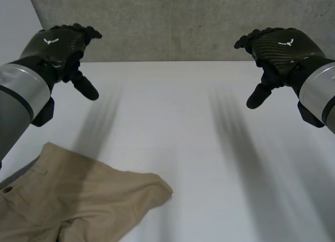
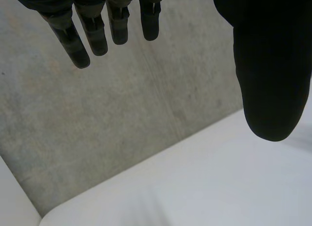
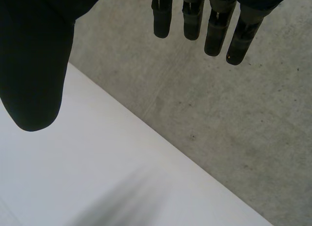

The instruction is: Fold the shorts.

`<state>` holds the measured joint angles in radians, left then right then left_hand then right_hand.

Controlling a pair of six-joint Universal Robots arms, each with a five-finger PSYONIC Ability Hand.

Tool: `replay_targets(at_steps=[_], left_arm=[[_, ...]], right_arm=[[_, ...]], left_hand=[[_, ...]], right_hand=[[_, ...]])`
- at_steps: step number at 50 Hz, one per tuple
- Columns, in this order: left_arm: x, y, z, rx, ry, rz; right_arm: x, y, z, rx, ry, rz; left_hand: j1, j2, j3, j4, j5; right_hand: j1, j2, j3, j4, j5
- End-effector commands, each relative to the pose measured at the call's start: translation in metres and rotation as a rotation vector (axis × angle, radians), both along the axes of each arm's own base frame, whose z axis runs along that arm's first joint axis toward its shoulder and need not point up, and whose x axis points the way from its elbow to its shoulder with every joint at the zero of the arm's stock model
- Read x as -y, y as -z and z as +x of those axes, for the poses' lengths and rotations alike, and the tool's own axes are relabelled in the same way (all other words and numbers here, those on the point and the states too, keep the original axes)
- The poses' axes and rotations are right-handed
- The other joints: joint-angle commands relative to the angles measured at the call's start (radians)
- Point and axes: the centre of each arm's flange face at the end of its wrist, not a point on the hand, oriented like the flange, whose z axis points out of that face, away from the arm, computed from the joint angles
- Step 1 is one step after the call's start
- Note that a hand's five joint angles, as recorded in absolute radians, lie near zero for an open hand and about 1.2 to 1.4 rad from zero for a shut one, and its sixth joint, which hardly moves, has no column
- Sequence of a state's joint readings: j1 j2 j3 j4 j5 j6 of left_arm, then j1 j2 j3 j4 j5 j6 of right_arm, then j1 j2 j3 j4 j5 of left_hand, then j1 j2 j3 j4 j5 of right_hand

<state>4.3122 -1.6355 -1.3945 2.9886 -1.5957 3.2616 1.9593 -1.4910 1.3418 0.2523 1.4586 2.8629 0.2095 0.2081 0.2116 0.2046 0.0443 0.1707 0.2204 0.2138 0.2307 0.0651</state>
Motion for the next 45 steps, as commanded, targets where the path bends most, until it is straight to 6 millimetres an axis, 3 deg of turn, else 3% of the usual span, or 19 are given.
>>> replay_targets(at_steps=[1, 9, 13, 18, 24, 31, 35, 40, 42, 45], left_arm=[[-0.013, 0.03, -0.001, 0.219, 0.041, 0.079], [-0.069, 0.087, -0.017, 0.43, 0.226, 0.21], [-0.078, 0.109, -0.014, 0.465, 0.242, 0.258], [-0.08, 0.13, -0.014, 0.487, 0.255, 0.299], [-0.088, 0.145, -0.02, 0.513, 0.29, 0.335], [-0.083, 0.159, -0.025, 0.513, 0.294, 0.345], [-0.076, 0.164, -0.03, 0.497, 0.288, 0.312], [-0.069, 0.171, -0.035, 0.483, 0.284, 0.288], [-0.067, 0.172, -0.036, 0.483, 0.284, 0.285], [-0.062, 0.177, -0.04, 0.481, 0.285, 0.271]], right_arm=[[0.005, 0.008, 0.001, -0.058, 0.0, -0.002], [0.006, 0.011, 0.002, -0.061, 0.0, 0.006], [0.008, 0.015, 0.003, -0.066, -0.002, 0.019], [0.009, 0.02, 0.004, -0.072, -0.004, 0.032], [0.011, 0.025, 0.004, -0.079, 0.0, 0.049], [0.011, 0.028, 0.004, -0.083, 0.0, 0.057], [0.01, 0.029, 0.004, -0.084, 0.002, 0.06], [0.01, 0.03, 0.004, -0.086, 0.002, 0.064], [0.01, 0.03, 0.004, -0.087, 0.001, 0.064], [0.009, 0.029, 0.003, -0.085, 0.003, 0.061]], left_hand=[[0.048, 0.049, 0.046, 0.053, 0.039], [0.048, 0.049, 0.046, 0.053, 0.039], [0.066, 0.067, 0.063, 0.07, 0.056], [0.133, 0.135, 0.131, 0.138, 0.124], [0.204, 0.205, 0.201, 0.208, 0.194], [0.297, 0.299, 0.295, 0.302, 0.288], [0.47, 0.472, 0.468, 0.475, 0.461], [0.866, 0.868, 0.864, 0.871, 0.857], [0.891, 0.892, 0.888, 0.896, 0.881], [1.186, 1.188, 1.184, 1.191, 1.177]], right_hand=[[0.004, -0.046, -0.039, -0.056, -0.065], [0.004, -0.046, -0.039, -0.056, -0.065], [0.004, -0.046, -0.039, -0.056, -0.065], [0.004, -0.046, -0.039, -0.056, -0.065], [0.004, -0.046, -0.039, -0.056, -0.065], [0.004, -0.046, -0.039, -0.056, -0.065], [0.004, -0.046, -0.039, -0.056, -0.065], [0.004, -0.046, -0.039, -0.056, -0.065], [0.004, -0.046, -0.039, -0.056, -0.065], [0.004, -0.046, -0.039, -0.056, -0.065]])
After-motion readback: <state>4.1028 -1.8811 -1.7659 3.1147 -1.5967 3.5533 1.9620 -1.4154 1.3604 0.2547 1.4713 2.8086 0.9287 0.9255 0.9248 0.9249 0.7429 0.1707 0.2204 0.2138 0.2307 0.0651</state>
